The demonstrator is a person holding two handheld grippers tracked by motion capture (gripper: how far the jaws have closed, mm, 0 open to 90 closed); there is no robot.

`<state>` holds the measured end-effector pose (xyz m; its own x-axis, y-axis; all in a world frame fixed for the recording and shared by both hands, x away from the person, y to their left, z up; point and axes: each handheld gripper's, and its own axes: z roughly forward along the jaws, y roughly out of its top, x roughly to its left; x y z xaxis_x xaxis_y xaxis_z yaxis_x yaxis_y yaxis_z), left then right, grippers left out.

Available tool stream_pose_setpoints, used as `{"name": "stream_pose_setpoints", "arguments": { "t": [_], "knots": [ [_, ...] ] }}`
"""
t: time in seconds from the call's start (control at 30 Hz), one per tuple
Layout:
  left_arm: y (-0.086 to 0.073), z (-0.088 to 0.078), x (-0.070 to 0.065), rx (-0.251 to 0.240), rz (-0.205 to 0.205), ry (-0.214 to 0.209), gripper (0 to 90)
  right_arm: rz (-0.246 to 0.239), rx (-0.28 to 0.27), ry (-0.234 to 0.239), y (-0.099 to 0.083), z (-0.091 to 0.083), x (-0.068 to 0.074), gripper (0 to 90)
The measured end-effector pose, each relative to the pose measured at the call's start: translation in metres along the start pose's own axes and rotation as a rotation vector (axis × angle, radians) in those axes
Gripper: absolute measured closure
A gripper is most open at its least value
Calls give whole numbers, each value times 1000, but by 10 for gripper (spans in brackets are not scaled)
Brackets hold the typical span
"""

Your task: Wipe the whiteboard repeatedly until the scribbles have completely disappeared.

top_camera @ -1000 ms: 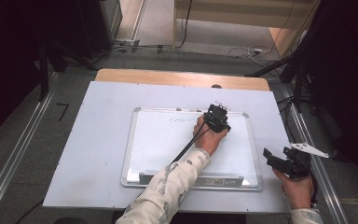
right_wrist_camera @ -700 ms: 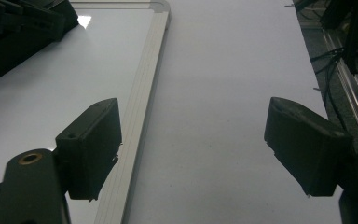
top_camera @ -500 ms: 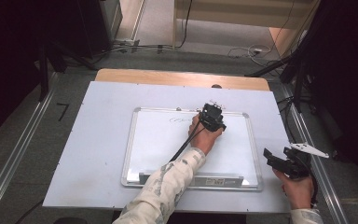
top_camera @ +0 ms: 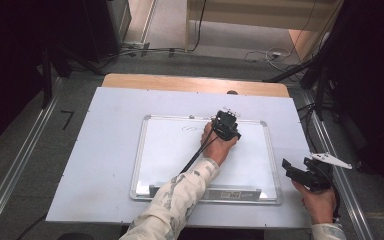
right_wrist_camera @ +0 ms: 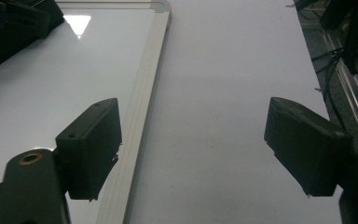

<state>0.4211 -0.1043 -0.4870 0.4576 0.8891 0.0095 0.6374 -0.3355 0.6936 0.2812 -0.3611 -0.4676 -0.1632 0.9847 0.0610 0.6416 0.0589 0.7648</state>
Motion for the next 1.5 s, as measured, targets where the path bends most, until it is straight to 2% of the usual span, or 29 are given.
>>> {"name": "stream_pose_setpoints", "arguments": {
  "t": [0.13, 0.33, 0.5, 0.73, 0.8, 1.03, 1.3, 1.5],
  "knots": [
    [2, 2, -8, 2, 15, -13, 404, 4, 0, -3, 0, 0, 0, 175],
    [-1, -1, -5, 1, 18, -15, 405, 5, 2, -1, 0, 0, -1, 175],
    [-5, -5, 4, 2, 6, -3, 405, 2, 0, -2, 0, 0, 0, 175],
    [-15, -13, 25, 1, -22, 20, 404, 0, 3, -4, 0, 1, 0, 175],
    [-15, -14, 26, 3, -19, 20, 405, -2, 3, -3, 0, 1, 1, 175],
    [-11, -10, 17, 1, -13, 16, 405, -3, 3, -4, 0, 1, 1, 175],
    [-3, -2, -16, -2, 33, -24, 405, 1, 2, 0, 1, 1, 2, 177],
    [-4, -3, -13, -2, 29, -22, 404, -1, 0, 1, 0, 1, 0, 177]
  ]
}}
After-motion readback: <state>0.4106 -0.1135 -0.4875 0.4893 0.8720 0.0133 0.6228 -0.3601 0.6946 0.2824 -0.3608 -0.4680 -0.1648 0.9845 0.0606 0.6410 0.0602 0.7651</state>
